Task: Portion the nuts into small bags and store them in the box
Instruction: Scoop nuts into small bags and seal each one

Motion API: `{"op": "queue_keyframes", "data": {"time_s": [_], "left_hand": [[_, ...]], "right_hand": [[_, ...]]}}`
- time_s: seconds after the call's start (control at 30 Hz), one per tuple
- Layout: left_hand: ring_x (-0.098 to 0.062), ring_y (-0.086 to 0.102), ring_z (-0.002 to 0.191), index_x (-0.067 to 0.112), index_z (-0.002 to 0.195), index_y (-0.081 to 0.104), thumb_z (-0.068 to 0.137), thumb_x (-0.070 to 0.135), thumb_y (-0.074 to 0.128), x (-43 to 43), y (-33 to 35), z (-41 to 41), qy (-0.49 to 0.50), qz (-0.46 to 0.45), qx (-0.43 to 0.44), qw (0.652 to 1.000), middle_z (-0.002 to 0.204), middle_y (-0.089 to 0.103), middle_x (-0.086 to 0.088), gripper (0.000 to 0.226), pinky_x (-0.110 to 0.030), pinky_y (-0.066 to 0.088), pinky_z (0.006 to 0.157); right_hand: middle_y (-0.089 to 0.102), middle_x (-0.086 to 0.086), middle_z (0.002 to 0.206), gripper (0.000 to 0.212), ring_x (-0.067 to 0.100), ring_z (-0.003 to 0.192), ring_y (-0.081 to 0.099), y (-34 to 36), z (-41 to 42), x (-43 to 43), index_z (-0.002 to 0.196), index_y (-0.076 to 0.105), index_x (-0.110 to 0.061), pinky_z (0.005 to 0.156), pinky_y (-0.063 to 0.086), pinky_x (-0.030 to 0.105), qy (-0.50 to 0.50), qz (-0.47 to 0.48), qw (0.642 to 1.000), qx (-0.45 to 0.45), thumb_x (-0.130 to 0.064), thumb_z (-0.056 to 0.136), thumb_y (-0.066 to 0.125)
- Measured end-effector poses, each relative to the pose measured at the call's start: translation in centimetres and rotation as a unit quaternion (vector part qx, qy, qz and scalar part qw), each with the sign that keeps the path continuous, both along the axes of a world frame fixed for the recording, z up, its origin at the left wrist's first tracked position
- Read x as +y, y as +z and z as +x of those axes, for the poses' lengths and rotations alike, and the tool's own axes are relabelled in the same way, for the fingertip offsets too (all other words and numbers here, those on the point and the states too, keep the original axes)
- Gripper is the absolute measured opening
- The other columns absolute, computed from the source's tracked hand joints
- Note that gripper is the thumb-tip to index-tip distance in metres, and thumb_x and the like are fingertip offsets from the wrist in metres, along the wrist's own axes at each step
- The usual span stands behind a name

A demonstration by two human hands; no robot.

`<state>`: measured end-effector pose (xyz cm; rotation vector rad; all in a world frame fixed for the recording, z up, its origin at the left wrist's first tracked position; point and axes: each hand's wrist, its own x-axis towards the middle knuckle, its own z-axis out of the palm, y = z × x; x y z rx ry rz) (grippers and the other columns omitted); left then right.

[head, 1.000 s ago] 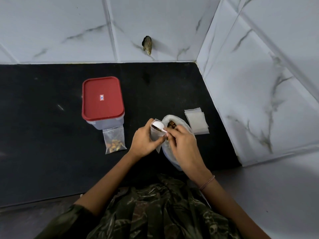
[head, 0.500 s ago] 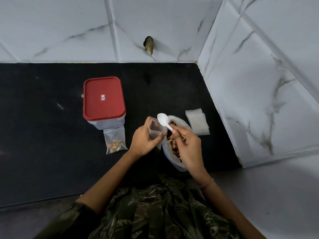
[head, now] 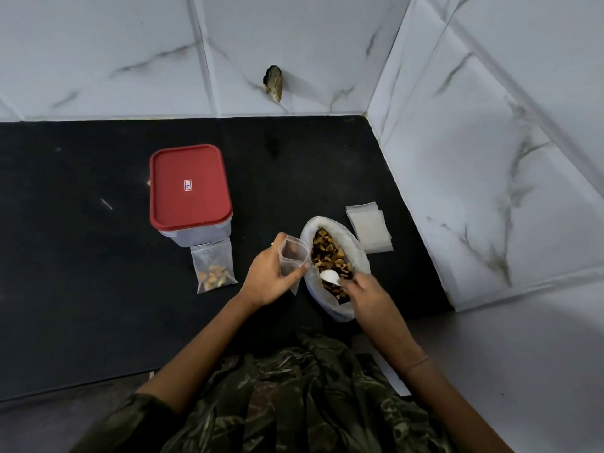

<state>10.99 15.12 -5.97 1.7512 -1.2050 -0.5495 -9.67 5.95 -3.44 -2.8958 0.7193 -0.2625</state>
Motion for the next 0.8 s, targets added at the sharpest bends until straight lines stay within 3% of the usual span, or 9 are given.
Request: {"op": "queue_keyframes", "data": {"time_s": [0.07,0.2,0.43,0.57,0.7,0.8], "left_hand": [[-0.005,0.063,0.083,0.019,0.101,0.049,0.08,0.06,0.055,-0.1,-0.5,-0.3,-0.012,0.013,-0.014,1.0,0.093,0.065,0.009,0.046,-0.035,0.053,0.071],[-0.007,0.059,0.07,0.02,0.094,0.049,0.08,0.067,0.048,0.2,-1.8,-0.9,-0.021,0.04,-0.082,0.996,0.08,0.062,0.007,0.049,-0.036,0.05,0.061],[-0.004,0.059,0.071,0.022,0.096,0.053,0.08,0.065,0.051,0.5,-2.8,-0.6,-0.026,0.067,-0.111,0.991,0.082,0.062,0.009,0.046,-0.033,0.051,0.063],[-0.005,0.059,0.071,0.023,0.096,0.053,0.079,0.065,0.05,0.6,-2.9,-0.7,-0.028,0.073,-0.11,0.991,0.082,0.062,0.009,0.046,-0.033,0.051,0.063],[-0.005,0.059,0.072,0.023,0.095,0.052,0.08,0.064,0.051,0.8,-2.9,-0.9,-0.025,0.069,-0.104,0.992,0.081,0.062,0.009,0.044,-0.032,0.05,0.062],[-0.005,0.058,0.074,0.023,0.094,0.052,0.081,0.062,0.053,0.9,-2.9,-1.0,-0.026,0.063,-0.091,0.994,0.082,0.061,0.01,0.041,-0.031,0.049,0.063]], "right_hand": [[0.062,0.006,0.089,0.042,0.018,0.077,0.062,-0.7,-0.1,0.1,0.103,0.069,-0.006,0.06,0.052,0.021,0.017,0.012,1.0,0.001,-0.004,0.063,0.081],[0.063,0.01,0.089,0.038,0.022,0.079,0.063,-1.1,0.6,-0.3,0.102,0.068,-0.002,0.065,0.055,0.027,0.029,-0.019,0.999,-0.016,-0.009,0.065,0.077],[0.064,0.01,0.089,0.045,0.018,0.076,0.065,-1.4,1.8,-0.1,0.102,0.067,-0.002,0.06,0.054,0.022,-0.026,-0.008,1.0,-0.01,-0.01,0.061,0.084],[0.063,0.011,0.097,0.045,0.02,0.078,0.065,-1.2,3.3,-0.9,0.109,0.064,-0.002,0.063,0.056,0.026,-0.069,-0.001,0.998,-0.006,-0.011,0.067,0.081],[0.056,0.013,0.118,0.04,0.025,0.098,0.061,-0.9,4.4,-2.1,0.128,0.053,-0.003,0.078,0.055,0.036,-0.1,0.032,0.994,0.017,-0.014,0.089,0.06],[0.055,0.011,0.115,0.033,0.024,0.099,0.058,-0.3,4.3,-2.8,0.127,0.054,-0.005,0.081,0.05,0.034,-0.116,0.076,0.99,-0.022,-0.01,0.095,0.048]]}}
